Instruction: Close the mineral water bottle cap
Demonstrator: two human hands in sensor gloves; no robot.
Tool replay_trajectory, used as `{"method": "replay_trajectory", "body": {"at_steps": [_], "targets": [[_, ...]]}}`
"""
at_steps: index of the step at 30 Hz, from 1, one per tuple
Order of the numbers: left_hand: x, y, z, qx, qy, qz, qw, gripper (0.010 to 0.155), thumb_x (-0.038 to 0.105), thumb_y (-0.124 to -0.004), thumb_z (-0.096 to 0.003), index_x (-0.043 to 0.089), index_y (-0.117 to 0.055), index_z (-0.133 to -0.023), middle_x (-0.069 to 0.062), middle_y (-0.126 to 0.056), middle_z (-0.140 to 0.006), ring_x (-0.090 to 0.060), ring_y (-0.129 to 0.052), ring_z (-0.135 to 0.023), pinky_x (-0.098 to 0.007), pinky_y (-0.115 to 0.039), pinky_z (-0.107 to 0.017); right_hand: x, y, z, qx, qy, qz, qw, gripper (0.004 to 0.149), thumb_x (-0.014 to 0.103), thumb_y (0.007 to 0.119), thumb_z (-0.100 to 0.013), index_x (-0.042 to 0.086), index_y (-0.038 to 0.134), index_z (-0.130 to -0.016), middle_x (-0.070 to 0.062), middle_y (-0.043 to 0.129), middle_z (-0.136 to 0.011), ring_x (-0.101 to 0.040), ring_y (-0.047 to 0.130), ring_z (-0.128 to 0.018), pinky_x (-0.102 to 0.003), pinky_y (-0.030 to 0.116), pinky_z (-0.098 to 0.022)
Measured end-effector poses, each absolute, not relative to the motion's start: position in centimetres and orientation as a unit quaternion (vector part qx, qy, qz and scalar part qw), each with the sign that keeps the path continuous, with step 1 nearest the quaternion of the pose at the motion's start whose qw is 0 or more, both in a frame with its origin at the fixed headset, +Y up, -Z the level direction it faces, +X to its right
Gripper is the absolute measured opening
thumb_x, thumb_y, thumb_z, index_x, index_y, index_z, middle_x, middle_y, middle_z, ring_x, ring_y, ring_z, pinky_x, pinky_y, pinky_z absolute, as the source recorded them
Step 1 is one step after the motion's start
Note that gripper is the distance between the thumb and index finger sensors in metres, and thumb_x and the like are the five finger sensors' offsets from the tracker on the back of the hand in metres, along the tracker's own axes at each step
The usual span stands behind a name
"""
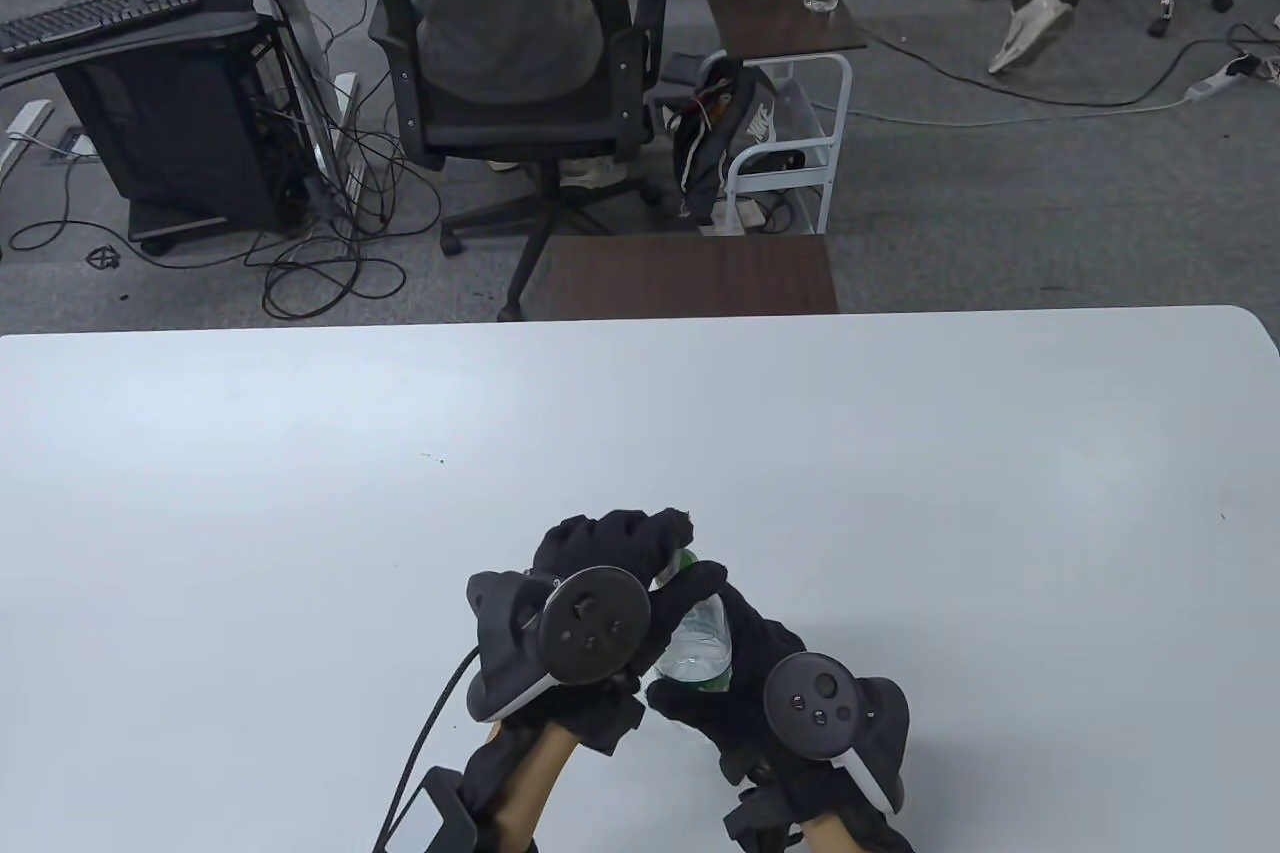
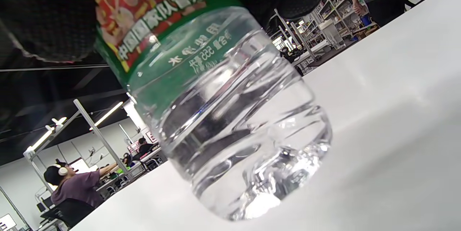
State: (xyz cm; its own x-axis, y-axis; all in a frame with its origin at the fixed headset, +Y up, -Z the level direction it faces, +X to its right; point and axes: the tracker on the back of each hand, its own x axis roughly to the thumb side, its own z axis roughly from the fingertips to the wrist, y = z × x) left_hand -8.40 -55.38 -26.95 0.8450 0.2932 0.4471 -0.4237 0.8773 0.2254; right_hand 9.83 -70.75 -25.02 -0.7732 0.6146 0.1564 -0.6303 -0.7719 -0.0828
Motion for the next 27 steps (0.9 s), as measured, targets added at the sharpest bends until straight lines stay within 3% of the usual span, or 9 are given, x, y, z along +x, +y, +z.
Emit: {"method": "replay_trajectory", "body": {"at_steps": [6,10,12,15,17,19,22,27], "targets": [[-8.0,-55.4,-27.3,0.075,-0.278,0.229,0.93,0.049,0.032,-0.076,-0.0554,0.017,-0.074,-0.102,-0.018,-0.079,-0.101,-0.039,-0.092,-0.077,-0.068,-0.055,-0.071,10.2,-70.8,-25.2,0.055,-0.069,0.94,0.33,0.095,0.074,0.088,-0.033,0.037,0.044,-0.109,0.011,0.071,-0.107,-0.01,0.086,-0.096,-0.043,0.061,-0.084],[-7.7,-55.6,-27.2,0.07,-0.31,0.195,0.928,0.049,0.026,-0.07,-0.0563,0.018,-0.069,-0.105,-0.018,-0.072,-0.107,-0.042,-0.085,-0.087,-0.069,-0.051,-0.073,10.1,-70.9,-25.2,0.056,-0.064,0.94,0.332,0.095,0.074,0.088,-0.034,0.037,0.044,-0.109,0.011,0.072,-0.107,-0.01,0.086,-0.096,-0.043,0.061,-0.084],[-7.8,-55.8,-27.1,0.087,-0.296,0.211,0.928,0.05,0.028,-0.071,-0.0568,0.017,-0.068,-0.106,-0.018,-0.073,-0.106,-0.041,-0.086,-0.087,-0.068,-0.053,-0.073,10.1,-70.9,-25.2,0.056,-0.061,0.938,0.337,0.095,0.074,0.087,-0.034,0.037,0.043,-0.109,0.011,0.071,-0.107,-0.009,0.086,-0.096,-0.043,0.061,-0.084],[-8.1,-56.1,-27.0,0.124,-0.25,0.242,0.929,0.067,0.048,-0.08,-0.0539,0.014,-0.061,-0.109,-0.019,-0.072,-0.104,-0.041,-0.086,-0.085,-0.067,-0.056,-0.07,10.2,-70.6,-25.1,0.053,-0.071,0.936,0.339,0.096,0.075,0.087,-0.034,0.036,0.043,-0.11,0.011,0.071,-0.107,-0.009,0.086,-0.096,-0.043,0.061,-0.084],[-8.0,-56.2,-26.8,0.148,-0.213,0.221,0.94,0.073,0.056,-0.081,-0.0513,0.013,-0.063,-0.107,-0.019,-0.073,-0.101,-0.043,-0.084,-0.082,-0.069,-0.054,-0.069,10.2,-70.6,-25.1,0.051,-0.071,0.936,0.342,0.096,0.075,0.087,-0.034,0.036,0.043,-0.11,0.01,0.071,-0.107,-0.01,0.086,-0.096,-0.043,0.061,-0.083],[-7.9,-56.1,-26.6,0.172,-0.176,0.167,0.955,0.069,0.061,-0.079,-0.0507,0.015,-0.068,-0.102,-0.015,-0.08,-0.092,-0.036,-0.09,-0.072,-0.067,-0.058,-0.068,10.1,-70.7,-25.1,0.05,-0.074,0.936,0.339,0.096,0.075,0.087,-0.034,0.036,0.043,-0.11,0.011,0.071,-0.107,-0.01,0.086,-0.096,-0.043,0.061,-0.083],[-7.6,-56.2,-26.5,0.171,-0.162,0.181,0.955,0.065,0.058,-0.081,-0.0502,0.014,-0.074,-0.097,-0.014,-0.085,-0.083,-0.034,-0.094,-0.065,-0.067,-0.06,-0.067,10.1,-70.7,-25.1,0.048,-0.075,0.937,0.338,0.096,0.075,0.087,-0.034,0.035,0.044,-0.109,0.01,0.072,-0.106,-0.01,0.087,-0.095,-0.043,0.061,-0.083],[-7.2,-56.2,-26.5,0.176,-0.185,0.21,0.944,0.062,0.047,-0.087,-0.0487,0.009,-0.077,-0.097,-0.018,-0.089,-0.087,-0.037,-0.099,-0.07,-0.062,-0.063,-0.069,10.3,-70.5,-25.0,0.046,-0.086,0.937,0.336,0.094,0.075,0.085,-0.035,0.034,0.044,-0.109,0.01,0.073,-0.105,-0.009,0.088,-0.094,-0.042,0.062,-0.083]]}}
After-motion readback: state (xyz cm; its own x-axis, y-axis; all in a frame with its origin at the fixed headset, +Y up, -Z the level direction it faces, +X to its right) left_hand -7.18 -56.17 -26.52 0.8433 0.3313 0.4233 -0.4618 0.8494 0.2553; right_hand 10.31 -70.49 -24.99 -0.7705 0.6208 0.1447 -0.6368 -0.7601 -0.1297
